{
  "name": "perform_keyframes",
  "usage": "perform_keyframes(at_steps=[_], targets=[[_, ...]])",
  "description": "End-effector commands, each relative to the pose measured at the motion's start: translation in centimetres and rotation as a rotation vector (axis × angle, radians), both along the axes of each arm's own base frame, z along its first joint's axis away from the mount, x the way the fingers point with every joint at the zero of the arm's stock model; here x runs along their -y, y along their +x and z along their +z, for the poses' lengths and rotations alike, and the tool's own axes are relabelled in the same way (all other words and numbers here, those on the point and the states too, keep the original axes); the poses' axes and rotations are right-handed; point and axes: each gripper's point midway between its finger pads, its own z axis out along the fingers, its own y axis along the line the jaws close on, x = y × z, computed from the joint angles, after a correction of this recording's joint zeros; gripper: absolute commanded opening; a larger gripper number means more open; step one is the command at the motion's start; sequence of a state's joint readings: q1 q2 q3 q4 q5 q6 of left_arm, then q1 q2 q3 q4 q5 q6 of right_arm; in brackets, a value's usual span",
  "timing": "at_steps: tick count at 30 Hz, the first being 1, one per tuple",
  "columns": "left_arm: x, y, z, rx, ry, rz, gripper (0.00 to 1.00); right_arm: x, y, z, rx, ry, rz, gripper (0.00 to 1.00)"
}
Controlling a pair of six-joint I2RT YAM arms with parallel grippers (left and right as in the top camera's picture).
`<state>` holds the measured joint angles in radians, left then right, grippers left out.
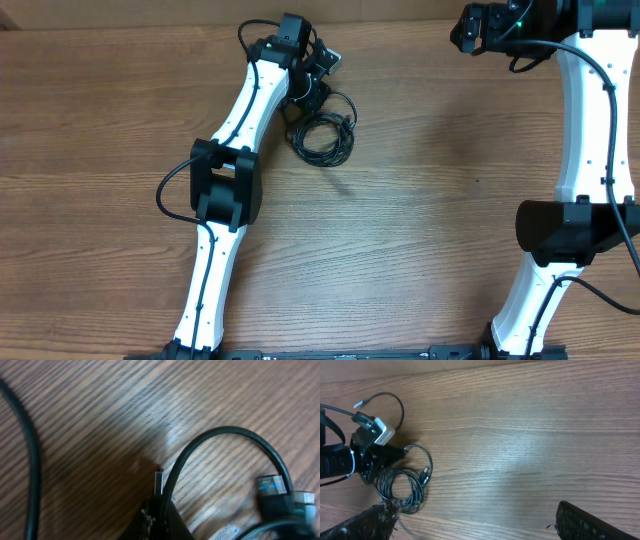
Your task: Untangle cables
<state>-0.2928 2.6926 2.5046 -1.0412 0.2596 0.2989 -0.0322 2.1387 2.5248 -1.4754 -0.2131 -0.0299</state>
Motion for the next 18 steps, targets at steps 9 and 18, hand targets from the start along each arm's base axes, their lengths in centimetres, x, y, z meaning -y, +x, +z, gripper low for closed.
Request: perform_keyframes(at_steps=[9,18], targets=[[-5.2,1.1,19.8,0.014,-0.379,0.520,0.04,-2.0,0.6,1.0,0.044,0.103,0.070,0.92],[-3.5,-5.1,35.5,-0.088,-0.950,0.207,0.04,-5.1,0.5,1.3,0.048,0.205,0.158,0.29]])
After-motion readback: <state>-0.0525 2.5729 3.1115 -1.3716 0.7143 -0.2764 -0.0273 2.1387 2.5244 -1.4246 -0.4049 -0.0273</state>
